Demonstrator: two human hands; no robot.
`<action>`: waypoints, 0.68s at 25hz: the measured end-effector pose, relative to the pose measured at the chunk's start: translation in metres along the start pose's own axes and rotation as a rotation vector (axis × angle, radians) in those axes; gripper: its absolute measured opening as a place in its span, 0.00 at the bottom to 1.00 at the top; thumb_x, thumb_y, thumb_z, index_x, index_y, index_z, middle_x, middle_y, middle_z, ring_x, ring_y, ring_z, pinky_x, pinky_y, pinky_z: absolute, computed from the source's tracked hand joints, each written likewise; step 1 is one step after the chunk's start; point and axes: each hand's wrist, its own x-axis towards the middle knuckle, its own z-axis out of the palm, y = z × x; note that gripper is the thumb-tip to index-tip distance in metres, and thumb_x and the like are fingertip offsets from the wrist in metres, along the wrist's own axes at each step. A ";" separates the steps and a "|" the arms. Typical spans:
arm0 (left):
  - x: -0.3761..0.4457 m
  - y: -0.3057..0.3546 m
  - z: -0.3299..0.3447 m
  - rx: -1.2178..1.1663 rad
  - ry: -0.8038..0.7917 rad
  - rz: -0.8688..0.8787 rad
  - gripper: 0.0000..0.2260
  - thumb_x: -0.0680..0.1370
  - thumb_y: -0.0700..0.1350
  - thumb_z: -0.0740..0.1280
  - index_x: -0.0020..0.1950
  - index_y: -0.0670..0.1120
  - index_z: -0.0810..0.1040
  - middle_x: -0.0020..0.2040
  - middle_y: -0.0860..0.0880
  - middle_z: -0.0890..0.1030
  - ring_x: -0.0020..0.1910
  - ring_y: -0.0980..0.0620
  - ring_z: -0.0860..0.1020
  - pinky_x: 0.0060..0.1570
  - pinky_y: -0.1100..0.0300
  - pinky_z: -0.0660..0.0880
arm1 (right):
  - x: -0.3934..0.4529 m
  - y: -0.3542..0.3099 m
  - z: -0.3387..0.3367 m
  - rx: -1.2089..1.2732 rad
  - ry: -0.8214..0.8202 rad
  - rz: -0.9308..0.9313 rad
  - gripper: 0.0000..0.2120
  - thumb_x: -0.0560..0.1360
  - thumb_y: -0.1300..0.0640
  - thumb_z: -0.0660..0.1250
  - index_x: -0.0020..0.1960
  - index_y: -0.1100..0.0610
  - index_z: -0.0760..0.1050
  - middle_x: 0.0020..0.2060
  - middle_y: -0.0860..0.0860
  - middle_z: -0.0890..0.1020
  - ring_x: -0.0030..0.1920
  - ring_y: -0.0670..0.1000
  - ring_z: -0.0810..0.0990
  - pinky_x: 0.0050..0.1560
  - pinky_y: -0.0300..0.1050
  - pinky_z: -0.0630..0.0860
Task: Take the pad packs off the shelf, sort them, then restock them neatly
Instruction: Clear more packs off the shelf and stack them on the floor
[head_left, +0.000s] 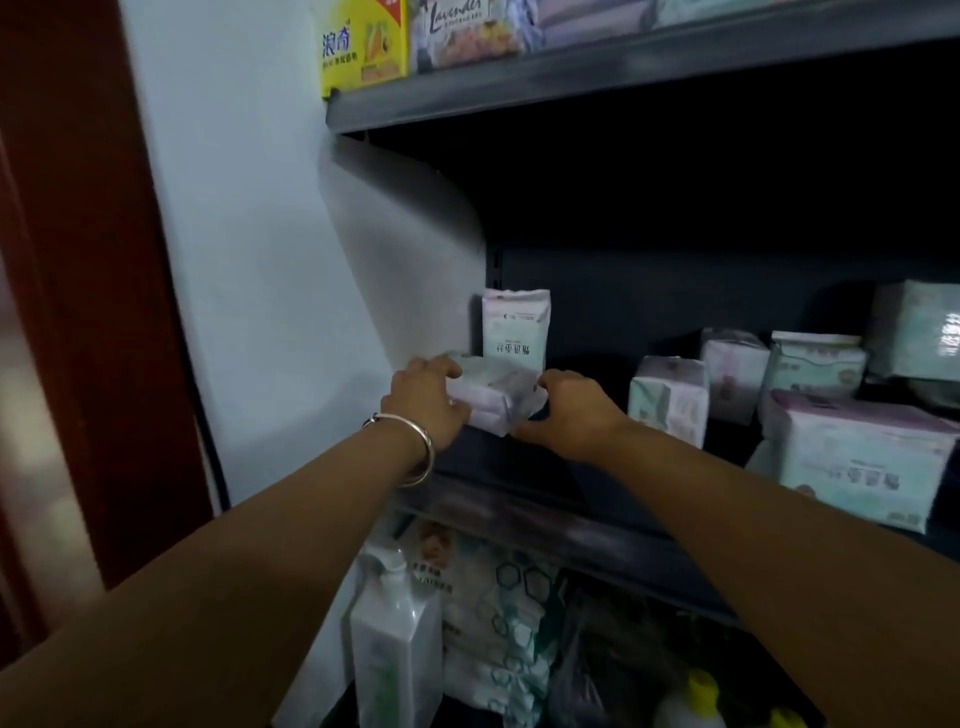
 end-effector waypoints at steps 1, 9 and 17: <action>0.015 -0.004 0.002 0.005 -0.007 0.016 0.19 0.75 0.44 0.67 0.66 0.46 0.71 0.65 0.43 0.70 0.64 0.42 0.68 0.65 0.50 0.67 | 0.015 0.000 0.003 0.016 -0.017 0.037 0.34 0.70 0.44 0.71 0.69 0.59 0.65 0.64 0.57 0.72 0.63 0.58 0.71 0.62 0.52 0.73; 0.115 -0.015 0.028 0.070 -0.053 0.127 0.23 0.77 0.47 0.65 0.71 0.48 0.66 0.68 0.43 0.68 0.66 0.43 0.68 0.64 0.56 0.66 | 0.096 0.015 0.039 0.075 -0.121 0.093 0.55 0.61 0.31 0.71 0.77 0.51 0.47 0.74 0.53 0.54 0.74 0.60 0.54 0.73 0.57 0.57; 0.180 0.012 0.063 0.214 -0.034 0.295 0.35 0.75 0.48 0.68 0.77 0.45 0.53 0.76 0.44 0.57 0.75 0.45 0.56 0.74 0.51 0.54 | 0.107 0.031 0.036 0.134 -0.106 0.054 0.43 0.65 0.40 0.73 0.73 0.53 0.59 0.65 0.52 0.65 0.66 0.55 0.66 0.62 0.45 0.70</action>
